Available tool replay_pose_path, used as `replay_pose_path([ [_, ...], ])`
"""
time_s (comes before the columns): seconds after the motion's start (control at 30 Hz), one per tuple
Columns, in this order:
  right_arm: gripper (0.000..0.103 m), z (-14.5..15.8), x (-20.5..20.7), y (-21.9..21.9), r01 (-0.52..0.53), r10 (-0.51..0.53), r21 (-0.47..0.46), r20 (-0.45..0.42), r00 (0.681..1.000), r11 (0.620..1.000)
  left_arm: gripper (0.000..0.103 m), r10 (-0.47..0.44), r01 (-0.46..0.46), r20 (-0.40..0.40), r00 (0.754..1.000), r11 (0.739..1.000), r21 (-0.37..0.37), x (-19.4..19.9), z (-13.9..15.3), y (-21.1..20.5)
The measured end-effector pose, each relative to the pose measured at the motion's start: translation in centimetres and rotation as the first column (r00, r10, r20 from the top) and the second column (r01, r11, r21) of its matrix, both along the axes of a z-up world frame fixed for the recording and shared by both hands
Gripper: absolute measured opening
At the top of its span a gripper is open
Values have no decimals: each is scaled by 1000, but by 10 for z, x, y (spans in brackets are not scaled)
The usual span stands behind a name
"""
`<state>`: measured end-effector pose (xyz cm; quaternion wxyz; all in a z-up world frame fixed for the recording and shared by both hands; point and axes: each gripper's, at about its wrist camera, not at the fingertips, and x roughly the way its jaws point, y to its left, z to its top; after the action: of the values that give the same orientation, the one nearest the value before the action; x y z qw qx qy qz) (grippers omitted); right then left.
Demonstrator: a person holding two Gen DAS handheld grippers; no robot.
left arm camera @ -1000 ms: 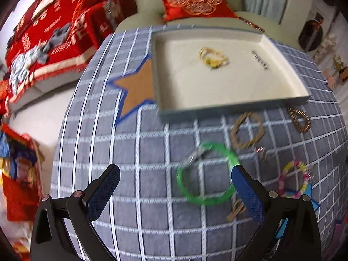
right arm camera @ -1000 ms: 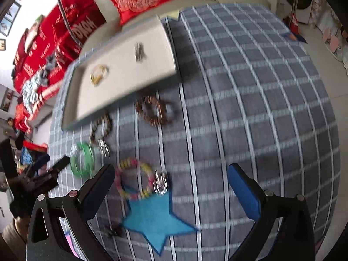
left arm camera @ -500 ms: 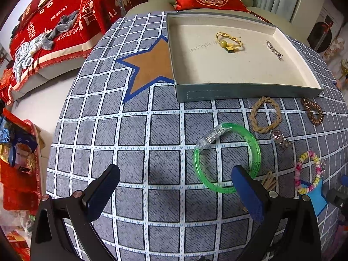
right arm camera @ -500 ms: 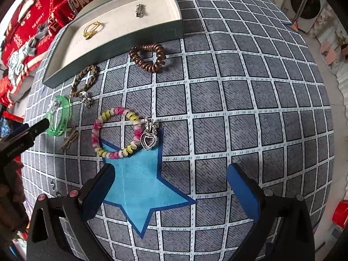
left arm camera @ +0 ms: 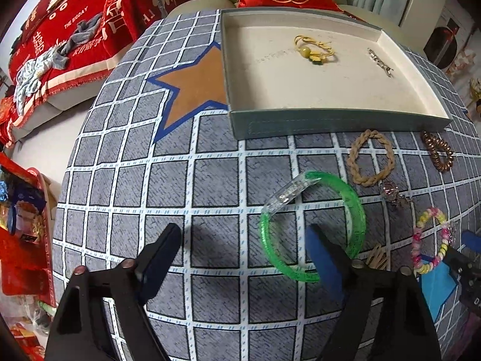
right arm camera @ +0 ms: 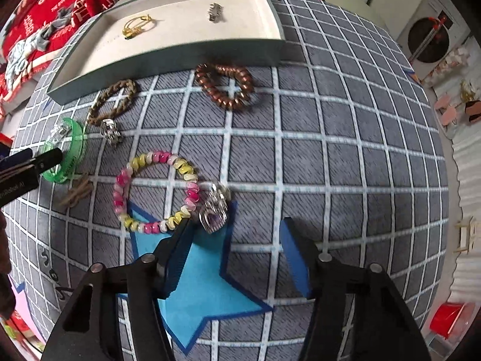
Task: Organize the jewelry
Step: 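Grasp the green bangle with the left tool while the right tool grasps the silver heart pendant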
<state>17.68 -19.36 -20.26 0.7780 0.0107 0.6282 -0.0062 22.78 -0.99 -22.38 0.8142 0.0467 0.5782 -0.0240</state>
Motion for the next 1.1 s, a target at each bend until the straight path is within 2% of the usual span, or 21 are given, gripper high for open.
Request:
replay_pose_path([
  [0.03,58,-1,5,4,-1,1,1,4,1000,1000,92,-7,7,3,1000,1000,1,0,0,-2],
  [0.1,49,-1,10,8,-4,4,4,11,1000,1000,79,-20,20,9,1000,1000,-15,-1,1,-6],
  [0.13,43,-1,16,12,-7,7,5,12,1000,1000,76,-30,30,10,1000,999,-21,-2,2,-8],
  [0.17,32,0,18,13,-10,10,8,13,1000,1000,68,-40,40,11,999,999,-25,-3,2,-10],
  [0.2,25,1,21,15,-12,11,9,15,1000,1000,55,-52,53,14,999,998,-31,-4,3,-12],
  [0.23,19,4,24,14,-11,11,11,14,1000,1000,46,-70,70,18,997,997,-41,-5,4,-14],
  [0.27,19,4,27,15,-7,7,13,13,1000,1000,32,-82,83,19,996,996,-37,-7,4,-16],
  [0.3,19,5,28,15,-2,2,20,14,1000,1000,22,-95,95,22,995,995,-24,-7,4,-19],
  [0.37,19,15,21,4,13,-14,42,20,1000,999,21,-106,107,19,994,994,-31,-8,5,-21],
  [0.53,19,24,17,-19,67,-74,158,36,997,985,21,-86,89,25,996,990,-106,-15,16,-13],
  [0.67,19,31,16,-32,90,-100,209,38,994,974,21,-92,97,45,995,987,-126,-20,30,-8],
  [0.9,19,53,20,-46,96,-118,265,67,991,960,21,-79,92,86,993,983,-162,-20,60,1],
  [1.0,19,63,9,-41,89,-119,281,92,989,956,21,-65,83,107,992,981,-178,-9,73,4],
  [1.1,19,77,17,-44,76,-117,297,125,985,952,21,-60,83,130,990,980,-181,6,82,3],
])
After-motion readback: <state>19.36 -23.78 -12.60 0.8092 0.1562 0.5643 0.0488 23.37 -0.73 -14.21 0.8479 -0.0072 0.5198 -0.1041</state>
